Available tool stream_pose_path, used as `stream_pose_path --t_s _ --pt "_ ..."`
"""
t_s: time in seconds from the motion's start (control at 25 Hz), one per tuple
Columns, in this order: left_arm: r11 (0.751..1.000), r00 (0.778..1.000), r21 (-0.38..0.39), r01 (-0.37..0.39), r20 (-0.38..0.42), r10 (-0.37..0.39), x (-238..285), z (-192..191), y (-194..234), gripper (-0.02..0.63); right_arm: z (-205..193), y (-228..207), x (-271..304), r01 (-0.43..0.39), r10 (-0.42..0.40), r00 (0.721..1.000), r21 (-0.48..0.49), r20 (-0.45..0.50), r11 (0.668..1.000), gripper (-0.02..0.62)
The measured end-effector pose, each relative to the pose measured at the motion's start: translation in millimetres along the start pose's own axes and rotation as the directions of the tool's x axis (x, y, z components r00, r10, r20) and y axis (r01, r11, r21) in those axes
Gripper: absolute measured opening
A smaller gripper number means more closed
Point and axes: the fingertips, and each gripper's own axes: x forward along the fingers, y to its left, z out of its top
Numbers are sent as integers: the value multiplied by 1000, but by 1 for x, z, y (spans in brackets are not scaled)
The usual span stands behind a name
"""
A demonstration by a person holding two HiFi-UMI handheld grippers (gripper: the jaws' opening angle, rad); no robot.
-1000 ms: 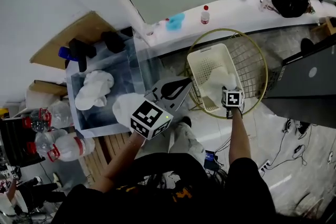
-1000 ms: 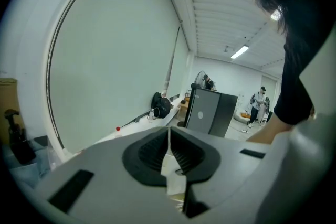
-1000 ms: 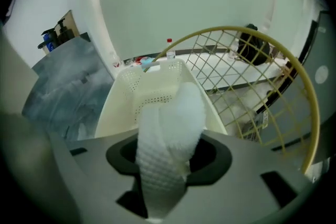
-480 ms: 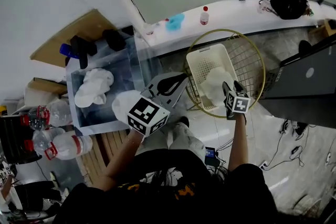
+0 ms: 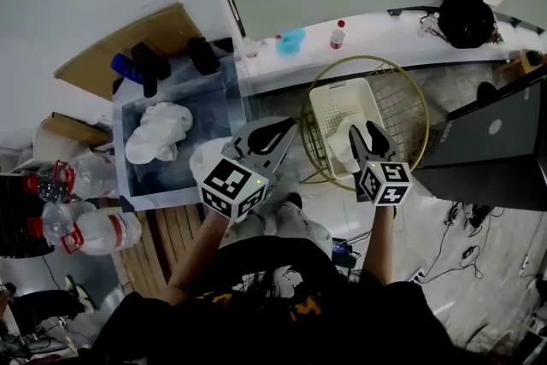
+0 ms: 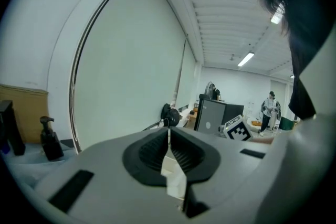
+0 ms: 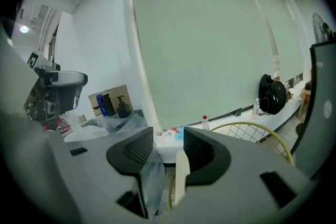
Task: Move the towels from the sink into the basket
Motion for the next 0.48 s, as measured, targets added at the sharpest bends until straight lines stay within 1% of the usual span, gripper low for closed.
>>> stream_pose_path --t_s 0.24,0.48 --pt "1000 1000 6 -24 18 23 -70 -10 17 15 27 96 -15 -72 75 995 -50 69 996 167" --pt "999 999 -16 -51 7 51 -148 -38 39 15 22 200 -21 -175 180 982 -80 63 981 157"
